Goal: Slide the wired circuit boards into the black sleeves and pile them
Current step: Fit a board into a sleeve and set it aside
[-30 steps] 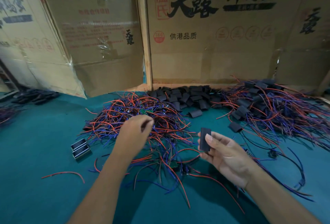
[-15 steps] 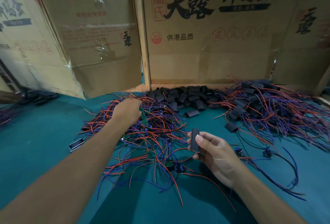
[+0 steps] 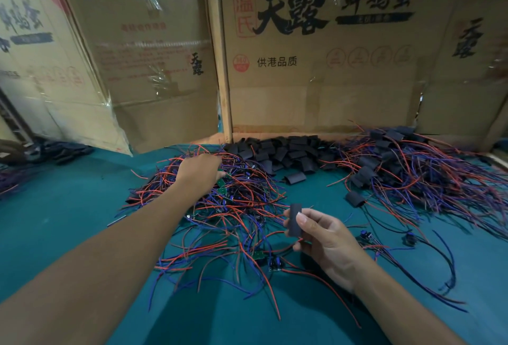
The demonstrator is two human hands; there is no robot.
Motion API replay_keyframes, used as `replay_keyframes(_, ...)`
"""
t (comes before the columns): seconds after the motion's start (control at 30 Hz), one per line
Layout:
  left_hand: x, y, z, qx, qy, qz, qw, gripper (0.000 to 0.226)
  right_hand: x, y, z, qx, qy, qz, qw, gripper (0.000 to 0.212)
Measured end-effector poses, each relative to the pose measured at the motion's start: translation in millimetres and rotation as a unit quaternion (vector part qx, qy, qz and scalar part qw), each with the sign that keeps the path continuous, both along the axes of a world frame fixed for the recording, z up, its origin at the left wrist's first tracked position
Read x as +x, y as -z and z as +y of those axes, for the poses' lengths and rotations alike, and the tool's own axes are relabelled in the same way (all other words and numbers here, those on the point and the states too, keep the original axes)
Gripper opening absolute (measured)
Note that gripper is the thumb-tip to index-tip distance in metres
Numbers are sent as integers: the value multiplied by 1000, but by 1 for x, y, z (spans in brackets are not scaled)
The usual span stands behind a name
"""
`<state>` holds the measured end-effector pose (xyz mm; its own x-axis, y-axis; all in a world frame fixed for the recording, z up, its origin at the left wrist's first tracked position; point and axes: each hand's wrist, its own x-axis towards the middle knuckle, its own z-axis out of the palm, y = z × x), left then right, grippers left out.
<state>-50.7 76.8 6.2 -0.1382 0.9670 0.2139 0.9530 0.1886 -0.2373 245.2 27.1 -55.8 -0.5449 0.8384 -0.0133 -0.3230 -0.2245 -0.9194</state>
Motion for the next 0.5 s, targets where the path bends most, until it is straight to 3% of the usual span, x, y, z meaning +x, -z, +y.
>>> replay_keyframes(0.13,7,-9,-2,23,-1,33,999,32,-1,1,4,-3,-2,8,1000,38)
replay_keyframes(0.27,9,-32,-17,78,14,-92,993,29,0,2,6,-4,1,12,1000,46)
replay_keyframes(0.37,12,-52,-31,137,34,-133,981,29,0,3,7,-3,-1,17,1000,44)
replay_keyframes(0.43,9,-65,-43,208,30,-165,964,26,1,3,7,2,-4,19,1000,39)
replay_keyframes(0.5,5,-70,-61,325,22,-219,920,22,1,5,8,2,-3,23,1000,39)
